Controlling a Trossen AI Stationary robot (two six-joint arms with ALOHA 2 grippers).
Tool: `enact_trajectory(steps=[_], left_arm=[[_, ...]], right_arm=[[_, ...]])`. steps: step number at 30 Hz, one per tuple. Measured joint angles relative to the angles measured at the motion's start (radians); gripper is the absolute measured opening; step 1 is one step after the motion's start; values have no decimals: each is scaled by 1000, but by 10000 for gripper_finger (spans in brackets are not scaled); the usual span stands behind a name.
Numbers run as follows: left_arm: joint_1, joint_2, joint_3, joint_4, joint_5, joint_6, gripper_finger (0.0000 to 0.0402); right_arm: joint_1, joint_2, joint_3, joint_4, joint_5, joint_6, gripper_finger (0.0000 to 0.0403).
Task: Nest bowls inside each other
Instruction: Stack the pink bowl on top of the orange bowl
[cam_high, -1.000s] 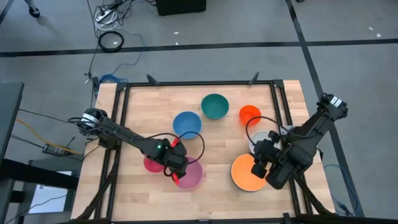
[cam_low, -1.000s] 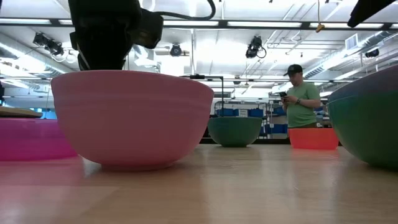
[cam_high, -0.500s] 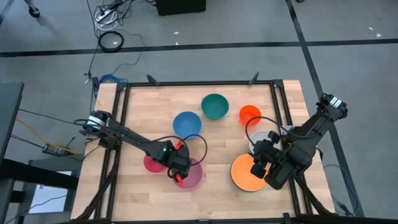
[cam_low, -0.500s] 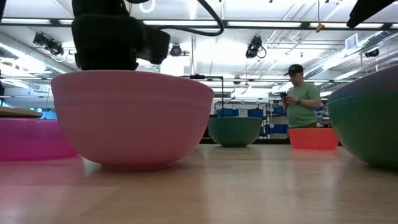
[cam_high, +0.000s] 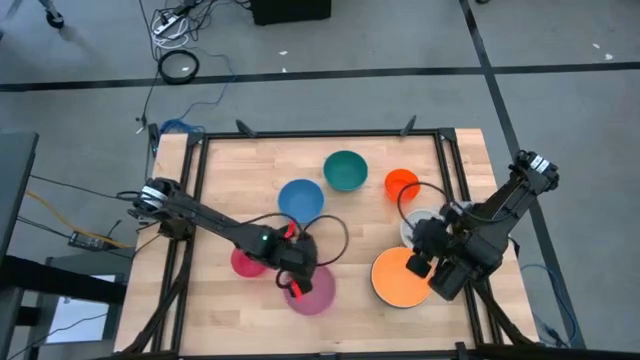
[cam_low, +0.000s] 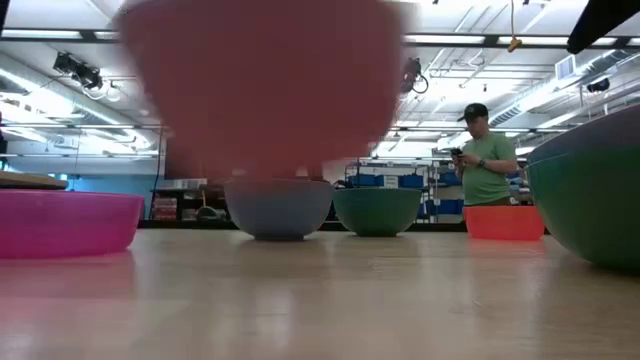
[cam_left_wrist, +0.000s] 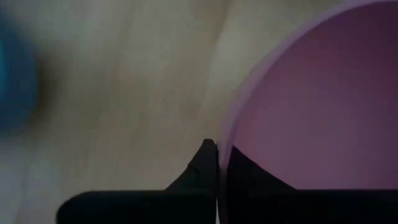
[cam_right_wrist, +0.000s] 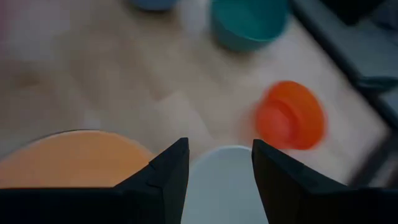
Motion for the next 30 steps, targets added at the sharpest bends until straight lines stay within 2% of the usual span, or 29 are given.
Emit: enact_trajectory(steps=[3, 6, 9, 14, 17, 21, 24, 30], left_arm=[[11, -2, 116, 95, -42, 140, 5], [43, 0, 180, 235, -52, 264, 5], [88, 25, 207, 268, -20, 323, 4], [133, 108, 206, 367, 66, 347, 4], [151, 158, 206, 452, 113, 348, 4], [180, 220, 206, 535, 85, 345, 4], [194, 250, 207, 605, 27, 337, 4], [198, 314, 206, 750, 16, 312, 4]], right_arm=[[29, -5, 0, -16, 56, 65, 156], [57, -18, 3, -23, 132, 90, 152], [87, -24, 2, -16, 174, 119, 147], [164, -24, 3, 24, 310, 118, 144], [208, -27, 3, 81, 422, 70, 144], [233, -26, 3, 195, 521, -44, 144], [234, -26, 3, 305, 544, -159, 144], [218, -26, 3, 455, 557, -325, 144]])
